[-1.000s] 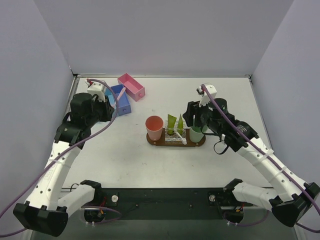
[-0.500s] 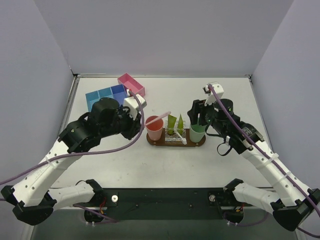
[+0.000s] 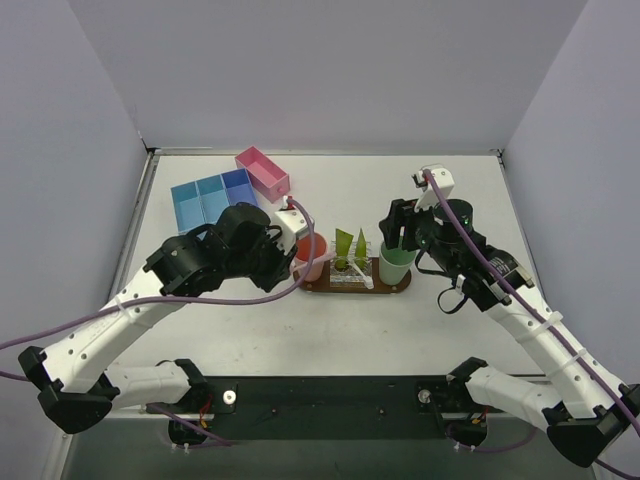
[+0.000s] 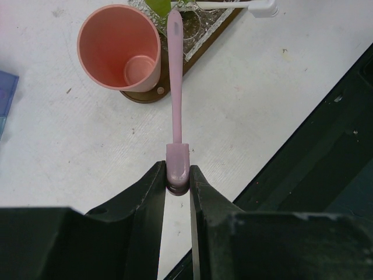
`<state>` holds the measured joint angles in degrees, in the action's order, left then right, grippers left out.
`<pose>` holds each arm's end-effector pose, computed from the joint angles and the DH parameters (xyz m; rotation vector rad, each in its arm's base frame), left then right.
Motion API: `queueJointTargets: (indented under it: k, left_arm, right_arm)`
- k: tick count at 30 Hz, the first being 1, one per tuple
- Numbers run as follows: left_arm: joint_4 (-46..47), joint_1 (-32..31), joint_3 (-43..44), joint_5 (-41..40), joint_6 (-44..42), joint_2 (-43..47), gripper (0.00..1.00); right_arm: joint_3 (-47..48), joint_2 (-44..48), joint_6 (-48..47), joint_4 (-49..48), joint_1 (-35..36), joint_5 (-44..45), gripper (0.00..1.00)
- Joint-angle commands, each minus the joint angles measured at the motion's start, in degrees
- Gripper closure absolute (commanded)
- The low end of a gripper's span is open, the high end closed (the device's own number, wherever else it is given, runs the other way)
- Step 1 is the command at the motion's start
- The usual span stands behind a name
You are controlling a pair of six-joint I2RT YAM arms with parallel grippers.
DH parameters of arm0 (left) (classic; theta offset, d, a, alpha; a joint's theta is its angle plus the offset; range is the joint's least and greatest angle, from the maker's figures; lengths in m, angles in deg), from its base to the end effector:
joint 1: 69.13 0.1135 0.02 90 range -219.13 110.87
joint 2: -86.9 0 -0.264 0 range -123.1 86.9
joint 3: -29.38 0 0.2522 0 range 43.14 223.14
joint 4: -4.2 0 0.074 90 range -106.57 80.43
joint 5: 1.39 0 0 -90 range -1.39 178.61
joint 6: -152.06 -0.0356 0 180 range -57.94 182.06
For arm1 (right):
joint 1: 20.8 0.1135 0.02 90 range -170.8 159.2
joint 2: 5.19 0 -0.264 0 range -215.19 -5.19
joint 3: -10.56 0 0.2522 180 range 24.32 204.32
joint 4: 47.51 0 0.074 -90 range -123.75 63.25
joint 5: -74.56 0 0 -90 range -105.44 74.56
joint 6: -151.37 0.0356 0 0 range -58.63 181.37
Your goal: Prepare toiletry sets of a toothbrush and toothpaste on the tray
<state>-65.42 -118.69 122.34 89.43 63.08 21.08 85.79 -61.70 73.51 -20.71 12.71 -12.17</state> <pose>0.1405 -0.1656 0.3954 0.9759 2.1462 -0.4586 0.1859 0.1207 0.3992 -0.2804 1.7190 0.5405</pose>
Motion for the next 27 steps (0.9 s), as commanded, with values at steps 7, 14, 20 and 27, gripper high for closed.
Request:
queueJointTargets:
  k: [7,14,20,27]
  left_arm:
    - [3.2,-0.4,0.3,2.3,0.1,-3.6,1.0]
    - [4.5,-0.4,0.2,2.6,-0.1,-5.2,1.0]
    - [4.9,-0.4,0.7,2.3,-0.5,-7.3,1.0]
    - [4.9,-0.4,1.7,1.7,-0.8,-9.4,1.0]
  right_arm:
    - [-0.4,0.8,0.1,-1.8,-0.7,0.4,0.44]
    - [-0.6,0.8,0.3,-2.0,-0.8,-0.2,0.44]
    - [-0.7,0.8,0.4,-2.0,-1.1,-0.5,0.44]
    - [-1.0,0.8,0.6,-2.1,-1.3,-0.9,0.44]
